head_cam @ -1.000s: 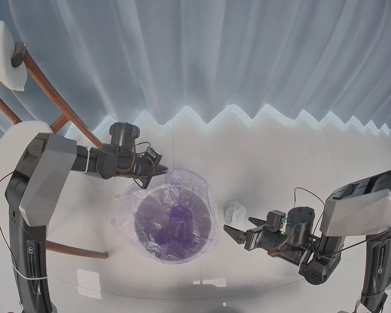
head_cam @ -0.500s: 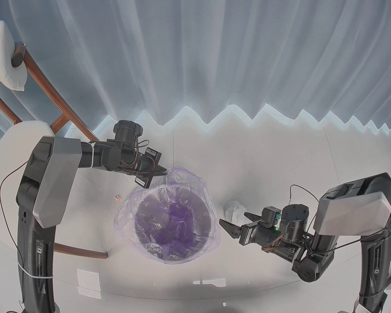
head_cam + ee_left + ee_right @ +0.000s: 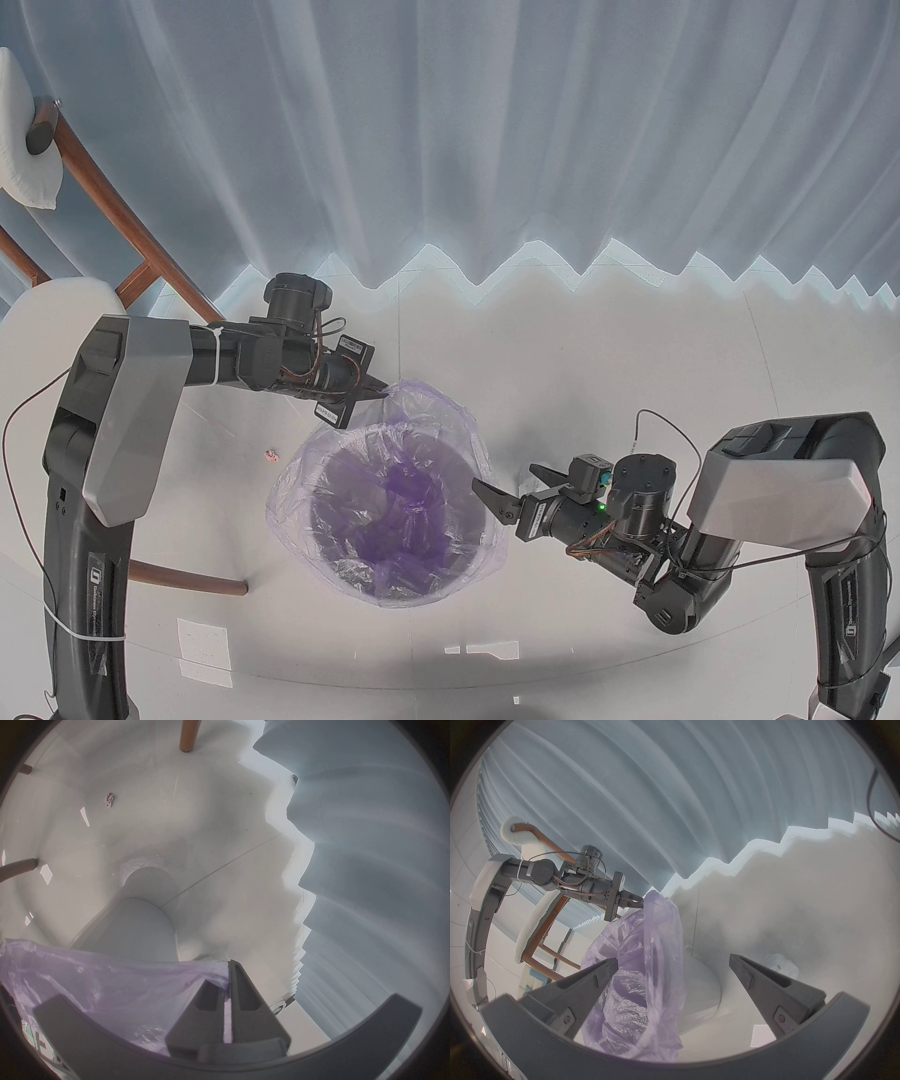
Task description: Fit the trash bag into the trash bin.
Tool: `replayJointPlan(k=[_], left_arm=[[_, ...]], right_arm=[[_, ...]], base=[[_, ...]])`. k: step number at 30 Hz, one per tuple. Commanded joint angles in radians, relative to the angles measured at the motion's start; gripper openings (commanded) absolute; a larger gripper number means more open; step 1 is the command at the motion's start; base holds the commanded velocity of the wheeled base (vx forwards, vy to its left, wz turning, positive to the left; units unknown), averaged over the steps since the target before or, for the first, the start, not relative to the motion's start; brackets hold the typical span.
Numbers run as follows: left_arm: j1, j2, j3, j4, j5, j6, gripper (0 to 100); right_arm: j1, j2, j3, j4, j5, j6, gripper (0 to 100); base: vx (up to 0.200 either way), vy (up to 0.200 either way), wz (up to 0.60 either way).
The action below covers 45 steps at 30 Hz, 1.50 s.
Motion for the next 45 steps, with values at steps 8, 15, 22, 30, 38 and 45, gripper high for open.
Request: replayJointPlan(k=[8,15,22,30,38,45], left_arm=[[-0.002,-0.003,0.001,0.012,0.001,0.0,0],[0.007,-0.002,0.002,0.014,0.001,0.0,0],[0.013,0.008,0.002,0.023,0.001,0.0,0],[0.01,0.009,0.002,0.029,0.0,0.0,0],[0.013,0.008,0.001,0.029,0.0,0.0,0],[0.014,0.0,-0.002,0.026,0.001,0.0,0]], right_arm=[[0.009,0.043,-0.045,0.019,0.0,0.015,0],[-0.015,0.076,-0.062,0.019,0.0,0.038,0],[-0.032,0.135,-0.097,0.02,0.0,0.039,0],[-0.051,0.213,-0.166,0.025,0.0,0.038,0],[-0.051,0.225,-0.175,0.024,0.0,0.035,0],[-0.06,0.208,-0.164,0.001,-0.004,0.033,100]], base=[[0.0,0.0,0.0],[0.0,0.0,0.0],[0.0,0.0,0.0],[0.0,0.0,0.0],[0.0,0.0,0.0],[0.0,0.0,0.0]])
